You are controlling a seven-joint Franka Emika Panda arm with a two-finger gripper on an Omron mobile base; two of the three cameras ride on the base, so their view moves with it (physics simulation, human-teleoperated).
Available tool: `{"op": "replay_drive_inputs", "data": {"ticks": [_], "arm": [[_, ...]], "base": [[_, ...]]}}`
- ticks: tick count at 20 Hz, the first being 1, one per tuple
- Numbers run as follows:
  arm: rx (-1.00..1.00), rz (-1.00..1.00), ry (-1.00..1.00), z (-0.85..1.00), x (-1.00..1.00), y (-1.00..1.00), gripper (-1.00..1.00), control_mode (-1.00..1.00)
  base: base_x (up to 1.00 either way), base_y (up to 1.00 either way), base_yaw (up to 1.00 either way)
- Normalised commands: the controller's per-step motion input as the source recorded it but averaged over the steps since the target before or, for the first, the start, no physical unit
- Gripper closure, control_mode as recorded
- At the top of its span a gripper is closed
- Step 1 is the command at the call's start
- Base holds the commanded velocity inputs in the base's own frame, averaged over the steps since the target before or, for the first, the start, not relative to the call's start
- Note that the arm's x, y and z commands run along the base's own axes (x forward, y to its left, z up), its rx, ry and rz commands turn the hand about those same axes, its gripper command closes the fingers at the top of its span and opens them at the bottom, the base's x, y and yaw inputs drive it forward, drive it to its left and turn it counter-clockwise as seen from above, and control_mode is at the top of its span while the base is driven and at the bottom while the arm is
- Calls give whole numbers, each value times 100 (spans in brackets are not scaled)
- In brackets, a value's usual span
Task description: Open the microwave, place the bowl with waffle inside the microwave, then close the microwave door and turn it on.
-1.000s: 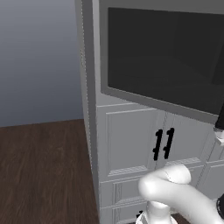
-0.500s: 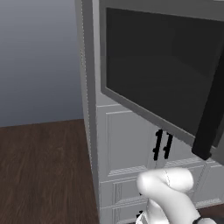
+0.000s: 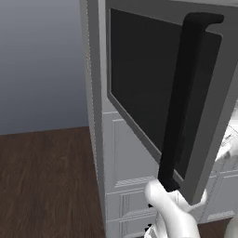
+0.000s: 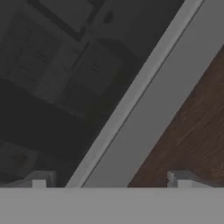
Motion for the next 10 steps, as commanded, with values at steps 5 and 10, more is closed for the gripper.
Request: {"op": "replay_drive_inputs", "data": {"ticks": [5, 10], "arm": [[-14, -38, -18, -1, -4, 40, -100, -100], [-15, -42, -1, -19, 0, -48, -100, -100]], "base": [[0, 0, 0], [0, 0, 0]]}}
